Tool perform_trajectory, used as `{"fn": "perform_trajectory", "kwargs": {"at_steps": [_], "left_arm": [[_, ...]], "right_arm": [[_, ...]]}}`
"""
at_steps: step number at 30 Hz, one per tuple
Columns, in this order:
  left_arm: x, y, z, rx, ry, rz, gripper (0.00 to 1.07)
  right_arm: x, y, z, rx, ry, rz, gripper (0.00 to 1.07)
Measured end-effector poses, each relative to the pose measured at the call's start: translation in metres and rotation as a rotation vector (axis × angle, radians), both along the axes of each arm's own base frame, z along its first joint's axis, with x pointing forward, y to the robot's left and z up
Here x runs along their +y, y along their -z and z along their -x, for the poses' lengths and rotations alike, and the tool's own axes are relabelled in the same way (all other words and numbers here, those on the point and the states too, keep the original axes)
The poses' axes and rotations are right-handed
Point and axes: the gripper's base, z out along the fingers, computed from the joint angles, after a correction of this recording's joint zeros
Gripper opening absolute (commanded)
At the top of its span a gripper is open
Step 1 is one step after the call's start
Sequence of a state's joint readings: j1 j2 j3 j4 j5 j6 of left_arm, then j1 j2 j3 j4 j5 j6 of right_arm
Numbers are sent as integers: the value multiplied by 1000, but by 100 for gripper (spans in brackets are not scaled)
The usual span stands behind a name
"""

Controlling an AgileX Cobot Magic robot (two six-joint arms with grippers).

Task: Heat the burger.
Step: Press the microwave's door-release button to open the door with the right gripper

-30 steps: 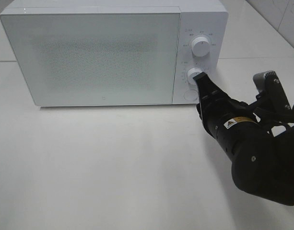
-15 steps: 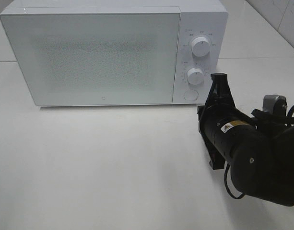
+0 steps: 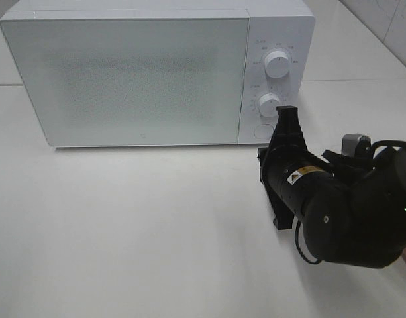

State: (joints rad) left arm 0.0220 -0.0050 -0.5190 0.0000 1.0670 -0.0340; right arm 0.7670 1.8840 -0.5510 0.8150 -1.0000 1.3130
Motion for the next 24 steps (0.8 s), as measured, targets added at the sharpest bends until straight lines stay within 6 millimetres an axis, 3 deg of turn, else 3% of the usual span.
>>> {"fn": "perform_trajectory", "kwargs": {"at_steps": [24], "left_arm": [[0, 0, 0, 0, 0, 0, 98]], "right_arm": [[-4, 21, -61, 17, 29, -28, 0]]}}
